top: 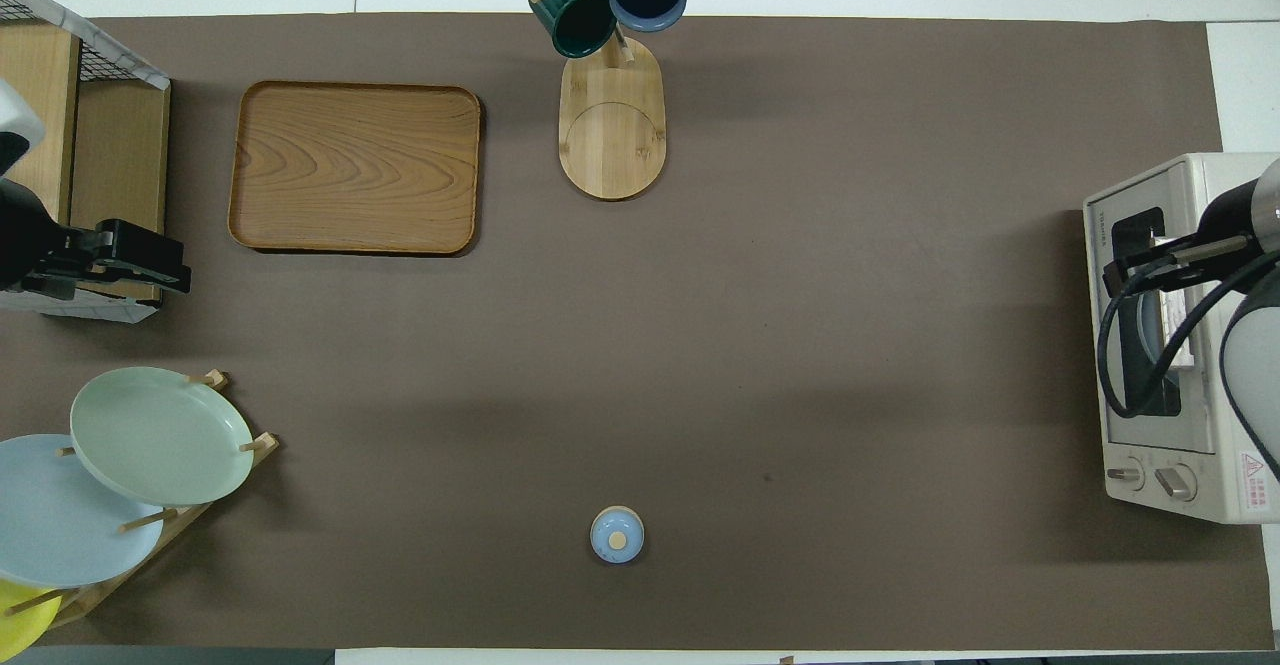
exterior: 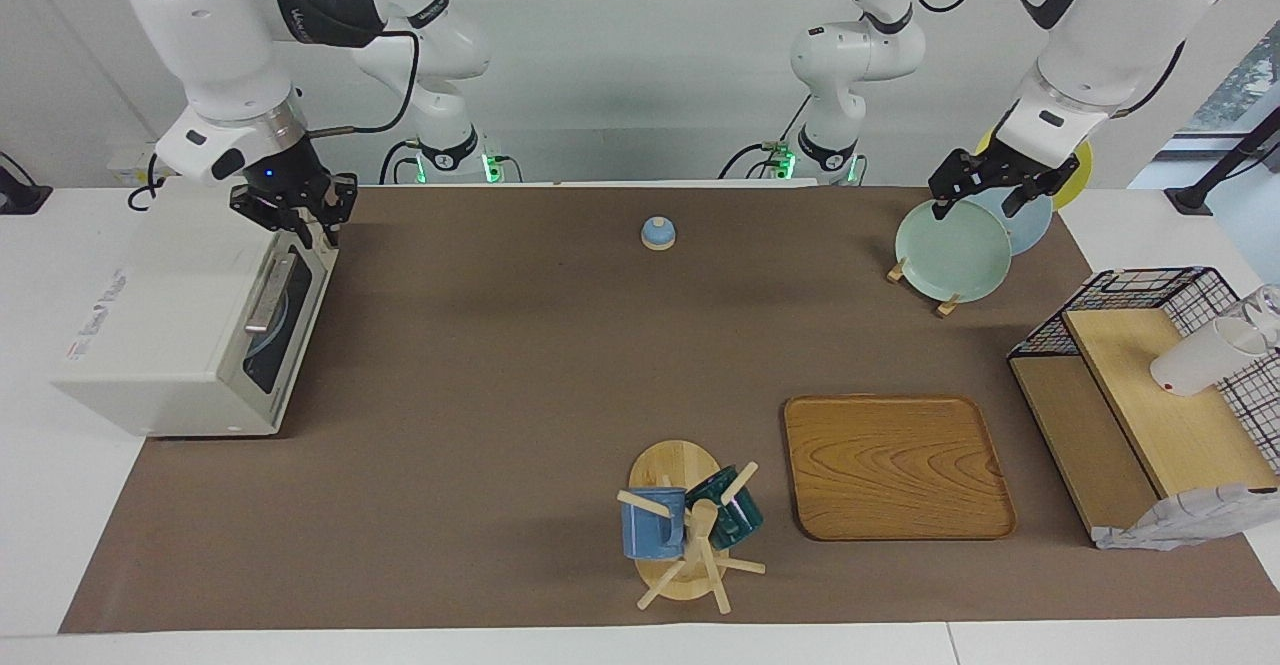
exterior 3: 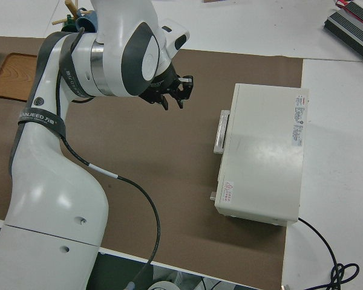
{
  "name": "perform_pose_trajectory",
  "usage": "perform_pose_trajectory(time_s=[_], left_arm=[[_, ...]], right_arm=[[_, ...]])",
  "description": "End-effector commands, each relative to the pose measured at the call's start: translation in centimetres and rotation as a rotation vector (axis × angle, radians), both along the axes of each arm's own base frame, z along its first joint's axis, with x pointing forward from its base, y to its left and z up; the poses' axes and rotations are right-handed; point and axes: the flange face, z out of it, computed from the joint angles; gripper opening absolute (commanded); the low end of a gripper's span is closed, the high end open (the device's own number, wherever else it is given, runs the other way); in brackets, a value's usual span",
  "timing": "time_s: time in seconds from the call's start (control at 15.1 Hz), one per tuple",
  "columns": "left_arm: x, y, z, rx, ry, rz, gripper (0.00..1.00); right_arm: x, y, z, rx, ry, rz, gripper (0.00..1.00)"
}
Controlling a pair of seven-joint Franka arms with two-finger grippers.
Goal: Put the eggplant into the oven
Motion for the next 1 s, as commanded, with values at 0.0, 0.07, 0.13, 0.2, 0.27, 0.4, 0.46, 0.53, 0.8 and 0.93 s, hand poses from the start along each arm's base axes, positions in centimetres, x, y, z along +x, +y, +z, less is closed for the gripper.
perform_pose_trajectory(time_s=[0.0, 0.07, 0.13, 0.2, 0.27, 0.4, 0.46, 0.53, 0.8, 0.93], left_arm=[[-0.5, 0.1, 0.5, 0.001, -0.001, -0.005, 1.00], [-0.5, 0.1, 0.5, 0.001, -0.001, -0.005, 1.00], [-0.5, 0.1, 0.4, 0.001, 0.001, -0.005, 1.00], [-0.5, 0.1, 0.5, 0.001, -0.001, -0.005, 1.00], [-0.5, 0.1, 0.5, 0.001, -0.001, -0.005, 1.00], [-0.5, 0.1, 0.5, 0.001, -0.001, -0.005, 1.00], [-0.5, 0.1, 0.5, 0.001, -0.001, -0.005, 1.00], [-0.5, 0.1, 0.4, 0.001, 0.001, -0.005, 1.00], [-0.5, 0.1, 0.5, 0.001, -0.001, -0.005, 1.00], [-0.5, 0.1, 0.5, 0.001, -0.001, -0.005, 1.00]], right_arm=[[0.2, 0.0, 0.1, 0.031, 0.035, -0.022, 1.00], [0.2, -0.2, 0.0, 0.032, 0.036, -0.026, 1.00], [0.3, 0.0, -0.1, 0.036, 0.038, -0.025, 1.00], [0.2, 0.4, 0.1, 0.029, 0.038, -0.019, 1.00], [0.1, 0.6, 0.4, 0.030, 0.041, -0.015, 1.00], [0.4, 0.5, 0.3, 0.030, 0.024, -0.018, 1.00], [0.9, 0.4, 0.0, 0.029, 0.016, -0.022, 1.00], [1.2, 0.9, 0.6, 0.021, -0.004, -0.011, 1.00], [2.1, 0.1, 0.8, 0.025, 0.000, -0.034, 1.00], [2.1, -0.4, 0.9, 0.027, -0.011, -0.044, 1.00]])
